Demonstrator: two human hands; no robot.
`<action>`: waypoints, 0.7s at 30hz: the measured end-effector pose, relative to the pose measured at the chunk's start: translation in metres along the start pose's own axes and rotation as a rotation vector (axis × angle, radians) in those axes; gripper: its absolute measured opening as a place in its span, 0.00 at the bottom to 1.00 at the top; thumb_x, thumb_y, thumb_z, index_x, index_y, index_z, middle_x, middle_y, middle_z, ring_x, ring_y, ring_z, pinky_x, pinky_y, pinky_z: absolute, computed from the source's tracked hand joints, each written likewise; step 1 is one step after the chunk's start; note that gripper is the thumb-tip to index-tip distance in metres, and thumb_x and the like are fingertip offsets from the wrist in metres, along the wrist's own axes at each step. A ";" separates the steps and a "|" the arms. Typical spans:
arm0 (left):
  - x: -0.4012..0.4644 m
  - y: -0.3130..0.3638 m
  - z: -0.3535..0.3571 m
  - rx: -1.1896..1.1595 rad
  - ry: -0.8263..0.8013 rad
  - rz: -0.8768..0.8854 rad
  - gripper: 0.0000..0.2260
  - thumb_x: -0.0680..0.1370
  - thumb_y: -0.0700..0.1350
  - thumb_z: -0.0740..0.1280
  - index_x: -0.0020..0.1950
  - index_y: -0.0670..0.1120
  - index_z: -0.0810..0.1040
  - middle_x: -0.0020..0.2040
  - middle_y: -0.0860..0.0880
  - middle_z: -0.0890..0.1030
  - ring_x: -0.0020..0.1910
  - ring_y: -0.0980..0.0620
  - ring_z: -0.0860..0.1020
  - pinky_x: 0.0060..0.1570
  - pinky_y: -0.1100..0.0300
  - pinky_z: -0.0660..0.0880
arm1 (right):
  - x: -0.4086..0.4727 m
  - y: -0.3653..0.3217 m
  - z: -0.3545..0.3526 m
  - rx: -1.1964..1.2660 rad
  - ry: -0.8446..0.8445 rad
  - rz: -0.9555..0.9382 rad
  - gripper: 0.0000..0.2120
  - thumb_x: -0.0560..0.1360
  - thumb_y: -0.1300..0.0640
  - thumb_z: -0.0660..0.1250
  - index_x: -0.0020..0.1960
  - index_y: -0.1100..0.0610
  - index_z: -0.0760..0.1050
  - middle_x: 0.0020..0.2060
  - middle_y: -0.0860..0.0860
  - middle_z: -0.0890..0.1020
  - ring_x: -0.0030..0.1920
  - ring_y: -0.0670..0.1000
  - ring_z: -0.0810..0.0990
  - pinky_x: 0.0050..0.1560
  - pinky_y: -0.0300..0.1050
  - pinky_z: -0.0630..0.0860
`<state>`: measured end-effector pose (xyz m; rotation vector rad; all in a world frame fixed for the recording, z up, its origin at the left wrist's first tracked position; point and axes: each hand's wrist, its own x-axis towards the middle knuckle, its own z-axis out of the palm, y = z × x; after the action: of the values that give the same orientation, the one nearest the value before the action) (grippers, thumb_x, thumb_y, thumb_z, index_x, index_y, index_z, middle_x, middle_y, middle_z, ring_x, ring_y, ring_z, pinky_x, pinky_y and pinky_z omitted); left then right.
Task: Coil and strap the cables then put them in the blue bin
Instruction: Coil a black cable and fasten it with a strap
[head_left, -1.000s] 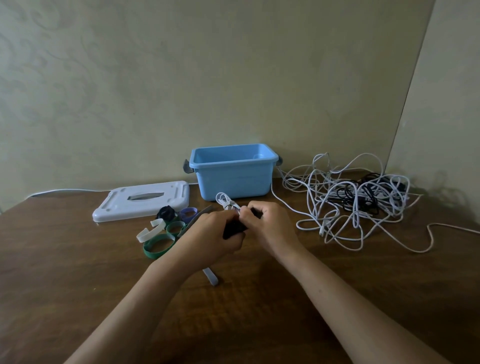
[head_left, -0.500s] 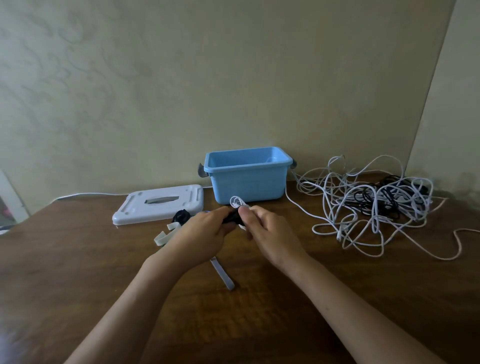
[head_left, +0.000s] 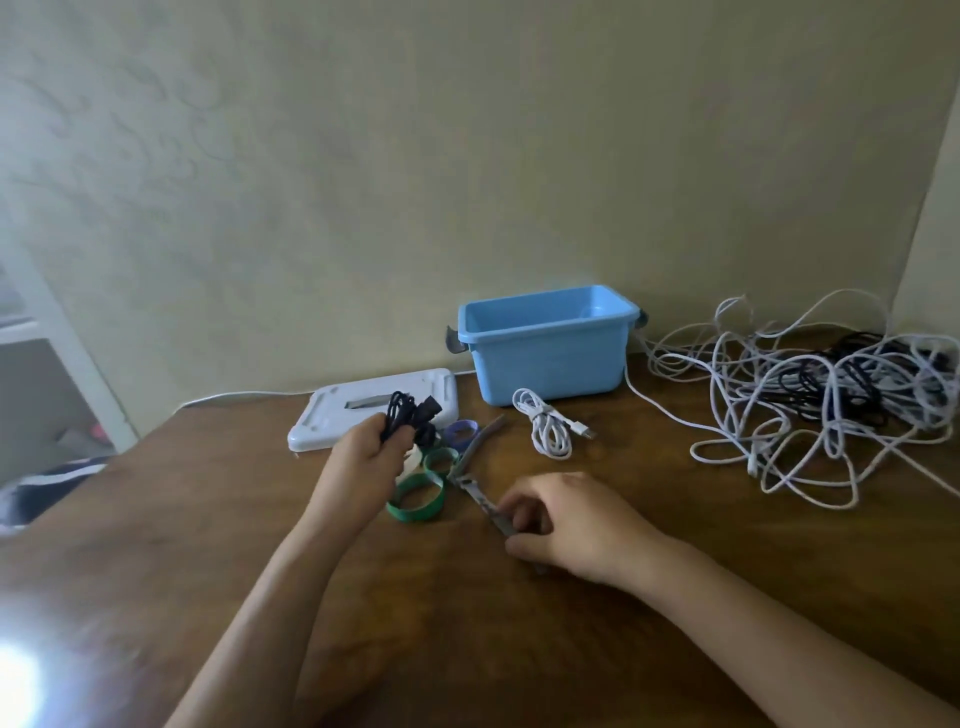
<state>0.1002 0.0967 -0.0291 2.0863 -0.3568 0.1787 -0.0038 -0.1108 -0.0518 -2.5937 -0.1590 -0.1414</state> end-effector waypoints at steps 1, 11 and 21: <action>0.000 -0.001 0.000 0.028 -0.006 0.004 0.11 0.82 0.45 0.63 0.41 0.43 0.73 0.30 0.51 0.73 0.28 0.52 0.69 0.30 0.56 0.65 | 0.000 0.000 -0.001 0.002 0.002 0.012 0.17 0.75 0.48 0.75 0.62 0.44 0.79 0.48 0.39 0.82 0.41 0.35 0.76 0.41 0.32 0.70; -0.002 -0.005 0.005 0.176 -0.020 0.024 0.08 0.82 0.46 0.63 0.44 0.46 0.76 0.32 0.51 0.76 0.33 0.48 0.74 0.34 0.53 0.69 | -0.004 0.014 -0.014 -0.015 -0.006 0.168 0.16 0.74 0.51 0.75 0.61 0.44 0.80 0.45 0.40 0.83 0.43 0.39 0.81 0.41 0.34 0.76; -0.009 0.005 0.019 0.254 -0.100 0.069 0.07 0.82 0.47 0.64 0.45 0.49 0.76 0.39 0.51 0.79 0.39 0.51 0.77 0.36 0.54 0.70 | -0.005 0.017 -0.016 -0.051 -0.012 0.205 0.10 0.74 0.51 0.74 0.54 0.43 0.80 0.45 0.41 0.80 0.45 0.40 0.79 0.43 0.36 0.73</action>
<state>0.0898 0.0800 -0.0371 2.3407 -0.4886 0.1683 -0.0074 -0.1338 -0.0477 -2.6429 0.1071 -0.0557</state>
